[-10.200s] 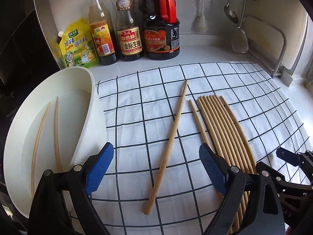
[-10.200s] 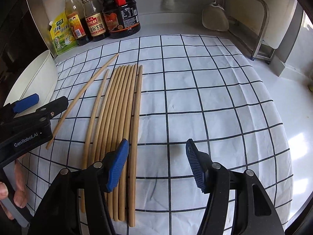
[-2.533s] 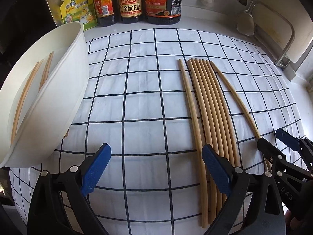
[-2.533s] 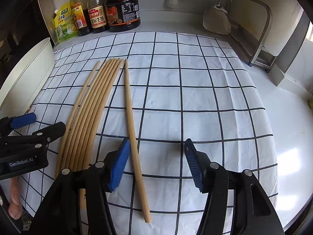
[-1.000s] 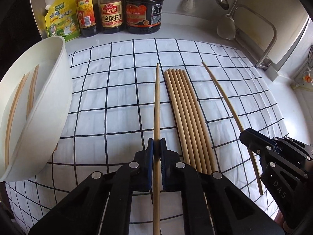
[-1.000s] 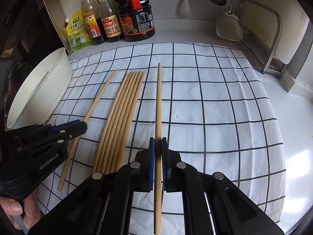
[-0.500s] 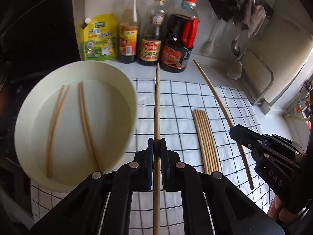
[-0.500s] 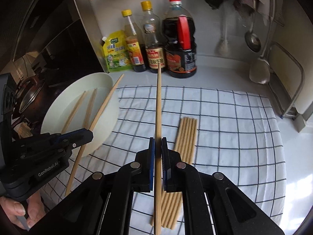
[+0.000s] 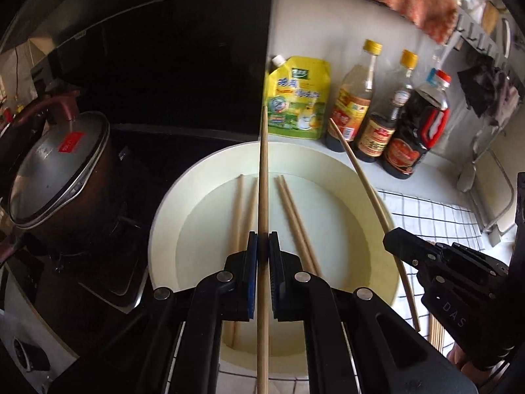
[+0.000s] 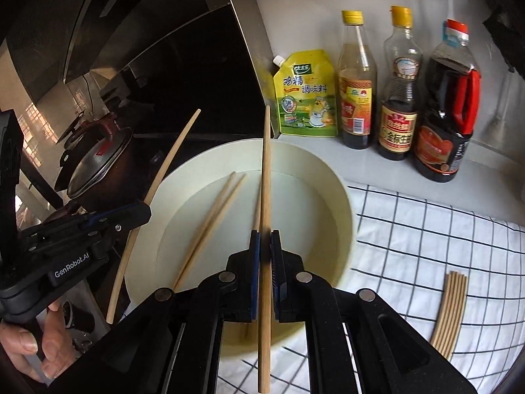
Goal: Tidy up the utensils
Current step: 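Carry the right tool's chopstick over the basin while the left tool carries its own there, then open the right tool to drop its chopstick into the basin while the left tool releases its own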
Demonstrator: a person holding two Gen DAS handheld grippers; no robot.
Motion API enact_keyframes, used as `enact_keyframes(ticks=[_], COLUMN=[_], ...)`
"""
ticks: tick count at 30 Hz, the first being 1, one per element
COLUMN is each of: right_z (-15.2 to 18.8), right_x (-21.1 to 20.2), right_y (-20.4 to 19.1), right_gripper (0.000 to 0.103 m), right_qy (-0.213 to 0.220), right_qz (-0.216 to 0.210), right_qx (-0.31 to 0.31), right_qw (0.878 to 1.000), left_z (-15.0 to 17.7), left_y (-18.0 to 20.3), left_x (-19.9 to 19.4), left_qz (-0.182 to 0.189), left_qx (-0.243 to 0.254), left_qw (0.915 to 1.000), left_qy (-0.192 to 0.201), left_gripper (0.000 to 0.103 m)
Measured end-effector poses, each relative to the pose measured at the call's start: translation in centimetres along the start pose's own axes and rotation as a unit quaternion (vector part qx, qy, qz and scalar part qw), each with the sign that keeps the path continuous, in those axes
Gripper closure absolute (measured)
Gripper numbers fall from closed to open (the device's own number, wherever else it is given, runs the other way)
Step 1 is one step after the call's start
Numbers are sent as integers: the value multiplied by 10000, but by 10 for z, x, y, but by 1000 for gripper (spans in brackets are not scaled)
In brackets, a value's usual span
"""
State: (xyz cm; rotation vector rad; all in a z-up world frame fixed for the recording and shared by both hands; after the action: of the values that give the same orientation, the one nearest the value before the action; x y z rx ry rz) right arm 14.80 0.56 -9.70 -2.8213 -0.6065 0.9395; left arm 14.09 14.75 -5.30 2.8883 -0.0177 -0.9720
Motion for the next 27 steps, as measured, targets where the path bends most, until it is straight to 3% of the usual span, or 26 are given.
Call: enact_keyframes(ticks=[11,27], right_z=[21,31], right_x=[58,67], right_y=[-2,8], right_gripper=[96,95], right_qy=[-654,-842], right_qz=[320,582], right_qx=[132,143], right_qw=[9973,9946], left_z=[19,31], left_y=[-14,-16], left_x=[56,81], left_qz=[124,166], left_qx=[-104,-164], left_qw=[9984,9956], left_qy=[-547,-906], left_gripper=[95,92])
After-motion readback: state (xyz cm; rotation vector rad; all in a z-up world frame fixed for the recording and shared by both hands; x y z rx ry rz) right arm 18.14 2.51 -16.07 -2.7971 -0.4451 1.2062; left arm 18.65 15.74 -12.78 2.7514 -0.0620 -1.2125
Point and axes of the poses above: each gripper's, at about its wrist camera, not at the fingertips, and x roughly the way its jaws point, y to its right, z to its underside, the point moved 4 cm from there along x, roughly the way its jaws point, and after that the axes turned 15 degrees about y, right-handed, at the moved point
